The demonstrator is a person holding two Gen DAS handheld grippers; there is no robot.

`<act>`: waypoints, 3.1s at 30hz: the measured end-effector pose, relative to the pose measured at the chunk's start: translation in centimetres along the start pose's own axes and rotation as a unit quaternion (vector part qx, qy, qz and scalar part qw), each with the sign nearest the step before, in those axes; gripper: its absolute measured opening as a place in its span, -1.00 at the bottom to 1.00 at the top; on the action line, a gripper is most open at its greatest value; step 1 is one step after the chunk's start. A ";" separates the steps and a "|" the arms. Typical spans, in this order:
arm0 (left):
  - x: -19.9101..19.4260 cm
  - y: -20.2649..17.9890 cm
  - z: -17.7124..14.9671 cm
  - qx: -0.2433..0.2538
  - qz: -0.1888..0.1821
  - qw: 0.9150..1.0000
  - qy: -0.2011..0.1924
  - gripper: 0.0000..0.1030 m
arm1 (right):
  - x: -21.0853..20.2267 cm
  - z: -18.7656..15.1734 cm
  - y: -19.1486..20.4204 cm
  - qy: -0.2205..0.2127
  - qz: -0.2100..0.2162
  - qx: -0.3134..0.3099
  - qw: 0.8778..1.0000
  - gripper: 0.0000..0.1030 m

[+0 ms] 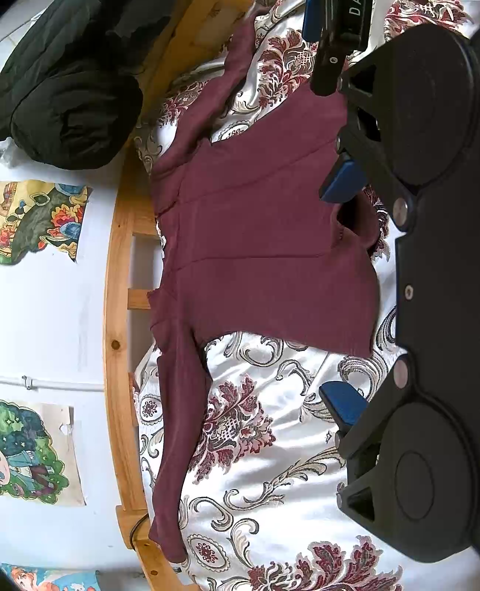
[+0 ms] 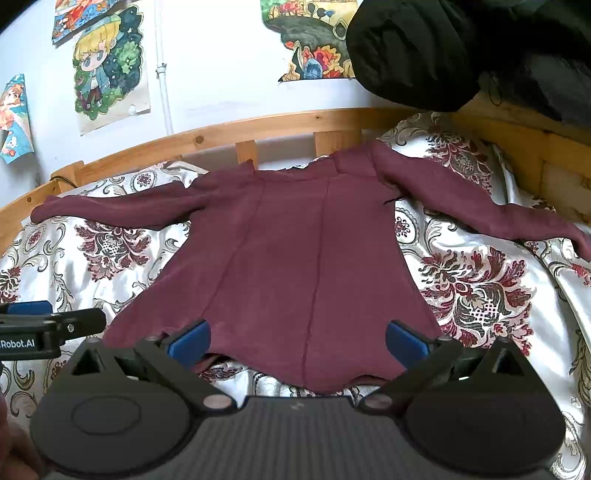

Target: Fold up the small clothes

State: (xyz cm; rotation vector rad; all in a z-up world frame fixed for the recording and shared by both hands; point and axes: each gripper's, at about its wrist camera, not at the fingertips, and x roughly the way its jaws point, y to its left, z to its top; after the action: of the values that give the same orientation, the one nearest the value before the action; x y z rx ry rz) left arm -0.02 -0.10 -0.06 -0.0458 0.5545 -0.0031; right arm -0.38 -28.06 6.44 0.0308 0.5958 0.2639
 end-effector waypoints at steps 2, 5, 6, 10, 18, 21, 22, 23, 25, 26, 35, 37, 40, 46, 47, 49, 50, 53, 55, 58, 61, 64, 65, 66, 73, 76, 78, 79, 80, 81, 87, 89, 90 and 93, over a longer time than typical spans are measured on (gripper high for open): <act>0.0 0.0 0.0 0.000 0.000 1.000 0.000 0.99 | 0.1 -0.2 -0.1 0.001 0.000 0.000 1.000 0.99; 0.0 0.0 0.0 -0.001 0.000 1.000 0.000 0.99 | 0.2 -0.4 -0.2 0.002 0.000 0.001 1.000 0.99; 0.0 0.0 0.0 -0.001 0.000 1.000 0.000 0.99 | 0.2 -0.4 -0.2 0.003 0.000 0.001 1.000 0.99; 0.0 0.0 0.0 -0.001 0.000 1.000 0.000 0.99 | 0.3 -0.3 -0.1 0.005 0.000 0.002 1.000 0.99; 0.0 0.0 0.0 -0.001 0.000 1.000 0.000 0.99 | 0.3 -0.2 -0.1 0.006 0.000 0.003 1.000 0.99; 0.0 0.0 0.0 -0.001 0.000 1.000 0.000 0.99 | 0.3 -0.2 -0.2 0.006 0.000 0.003 1.000 0.99; 0.0 0.0 0.0 -0.001 0.000 1.000 0.000 0.99 | 0.3 -0.2 -0.2 0.006 0.000 0.003 1.000 0.99; 0.0 0.0 0.0 -0.001 0.000 1.000 0.000 0.99 | 0.4 -0.2 -0.2 0.007 0.000 0.003 1.000 0.99; 0.0 0.0 0.0 -0.001 0.000 1.000 0.000 0.99 | 0.4 -0.3 -0.1 0.008 0.001 0.004 1.000 0.99; 0.0 0.0 0.0 -0.001 0.000 1.000 0.000 0.99 | 0.4 -0.4 -0.1 0.009 0.001 0.005 1.000 0.99; 0.0 0.0 0.0 -0.002 0.000 1.000 0.000 0.99 | 0.4 -0.2 -0.1 0.013 0.001 0.007 1.000 0.99; 0.0 0.0 0.0 -0.002 -0.001 1.000 0.000 0.99 | 0.4 -0.3 -0.1 0.014 0.001 0.008 1.000 0.99; 0.0 0.0 0.0 -0.002 -0.001 1.000 0.001 0.99 | 0.4 -0.2 -0.1 0.017 0.001 0.009 1.000 0.99; 0.0 0.0 0.0 -0.002 -0.001 1.000 0.001 0.99 | 0.5 -0.2 -0.2 0.020 0.002 0.011 1.000 0.99; 0.0 0.0 0.0 -0.002 -0.001 1.000 0.001 0.99 | 0.5 -0.2 -0.2 0.020 0.002 0.011 1.000 0.99; 0.0 0.0 0.0 -0.002 -0.001 1.000 0.001 0.99 | 0.5 -0.2 -0.2 0.021 0.002 0.011 1.000 0.99; 0.0 0.0 0.0 -0.002 -0.001 1.000 0.001 0.99 | 0.5 -0.2 -0.2 0.022 0.002 0.012 1.000 0.99; 0.0 0.0 0.0 -0.002 -0.001 1.000 0.001 0.99 | 0.5 -0.2 -0.2 0.024 0.003 0.013 1.000 0.99; 0.0 0.0 0.0 -0.002 -0.001 1.000 0.001 0.99 | 0.6 -0.2 -0.3 0.024 0.004 0.013 1.000 0.99; 0.0 0.0 0.0 -0.002 -0.001 1.000 0.001 0.99 | 0.6 -0.2 -0.3 0.026 0.008 0.017 0.999 0.99; 0.1 0.0 -0.1 -0.003 -0.001 1.000 0.002 0.99 | 0.7 -0.3 -0.4 0.029 0.010 0.019 0.999 0.99; 0.1 0.0 -0.1 -0.003 -0.001 1.000 0.004 0.99 | 0.8 -0.4 -0.4 0.031 0.010 0.021 0.999 0.99; 0.1 0.0 -0.2 -0.003 -0.001 1.000 0.004 0.99 | 0.8 -0.4 -0.4 0.032 0.011 0.021 0.999 0.99; 0.1 0.0 -0.3 -0.003 -0.001 1.000 0.005 0.99 | 0.8 -0.4 -0.4 0.033 0.011 0.021 0.999 0.99; 0.8 0.4 -0.4 -0.015 0.021 0.999 0.036 0.99 | 4.5 0.2 0.2 0.124 0.013 0.026 0.992 0.99; 0.5 1.4 0.0 -0.045 0.043 0.997 0.039 0.99 | 6.8 1.3 1.0 0.164 0.007 0.006 0.986 0.99; 0.3 1.9 0.4 -0.052 0.049 0.997 0.041 0.99 | 7.5 2.1 1.7 0.164 -0.005 -0.026 0.986 0.99; 0.3 1.9 0.7 -0.048 0.051 0.997 0.045 0.99 | 7.8 2.6 2.0 0.162 -0.016 -0.043 0.986 0.99; 0.4 2.0 1.0 -0.042 0.052 0.997 0.050 0.99 | 8.1 3.2 2.3 0.160 -0.029 -0.059 0.985 0.99; 0.5 2.0 1.5 -0.034 0.052 0.997 0.054 0.99 | 8.4 3.8 2.5 0.157 -0.040 -0.072 0.984 0.99; 2.1 2.9 6.1 0.001 0.053 0.998 0.032 0.99 | 9.7 7.7 2.7 0.126 -0.072 -0.080 0.986 0.99; 2.7 3.2 8.1 0.017 0.056 0.998 0.013 0.99 | 10.1 9.0 2.8 0.117 -0.074 -0.074 0.988 0.99; 3.0 3.4 9.0 0.024 0.058 0.998 0.002 0.99 | 10.5 9.7 2.7 0.115 -0.074 -0.073 0.988 0.99; 4.3 3.7 11.4 0.026 0.054 0.998 -0.014 0.99 | 11.4 11.1 2.4 0.108 -0.079 -0.072 0.988 0.99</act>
State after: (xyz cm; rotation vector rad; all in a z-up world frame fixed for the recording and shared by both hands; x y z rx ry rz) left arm 9.63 3.99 7.17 0.0356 0.5274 0.0890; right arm 14.30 -22.29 9.64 -0.1867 0.7882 0.1557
